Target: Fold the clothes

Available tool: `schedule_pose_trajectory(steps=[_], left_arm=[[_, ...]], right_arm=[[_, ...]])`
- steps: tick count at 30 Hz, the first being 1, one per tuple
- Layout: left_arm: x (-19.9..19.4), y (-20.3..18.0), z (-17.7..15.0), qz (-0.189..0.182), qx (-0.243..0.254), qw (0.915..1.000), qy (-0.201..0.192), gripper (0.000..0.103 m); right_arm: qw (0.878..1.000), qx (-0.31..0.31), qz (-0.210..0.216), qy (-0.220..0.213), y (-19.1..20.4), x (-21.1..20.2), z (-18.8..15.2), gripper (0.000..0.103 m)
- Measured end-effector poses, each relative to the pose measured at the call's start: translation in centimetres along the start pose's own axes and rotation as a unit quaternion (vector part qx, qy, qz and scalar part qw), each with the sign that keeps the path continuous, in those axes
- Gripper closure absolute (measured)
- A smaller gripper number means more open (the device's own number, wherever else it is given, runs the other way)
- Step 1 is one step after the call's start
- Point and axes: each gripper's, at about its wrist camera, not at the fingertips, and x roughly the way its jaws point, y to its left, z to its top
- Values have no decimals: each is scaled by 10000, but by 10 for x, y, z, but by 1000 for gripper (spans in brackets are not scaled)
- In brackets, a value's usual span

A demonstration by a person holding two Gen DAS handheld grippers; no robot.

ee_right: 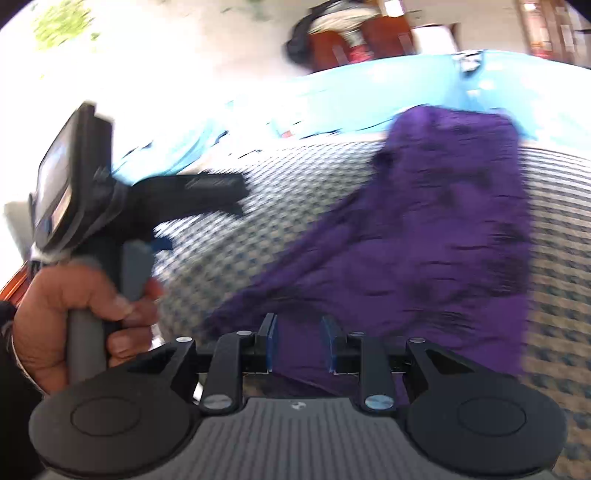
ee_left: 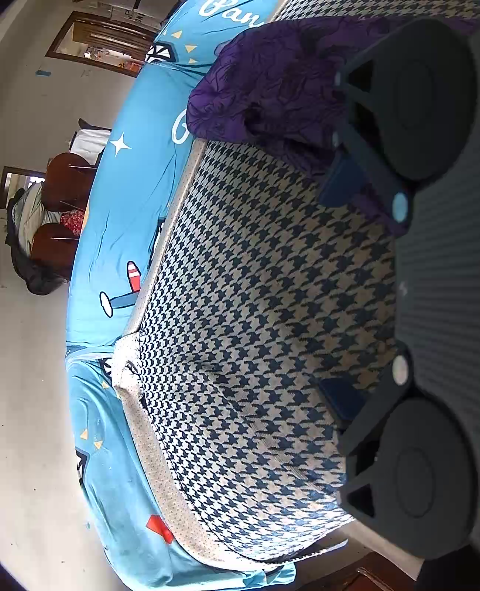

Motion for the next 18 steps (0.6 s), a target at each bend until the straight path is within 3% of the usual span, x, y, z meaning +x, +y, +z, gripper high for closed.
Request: schedule_pose_trajectory(steps=[6,10,18], left_arm=[[2,-6,-2,-39,92,9999,31,0],[4,-9,-3,-70,142,9999,46,0],[8,-13,-6,-86,237,9996,82,0]], right_arm=[[9949,529,-854,-77,-42,-27,-3,73],[9885,1038,-1102,28,-61,-49,-13,73],[9835,1647,-705,267,-81,-44,-23,62]])
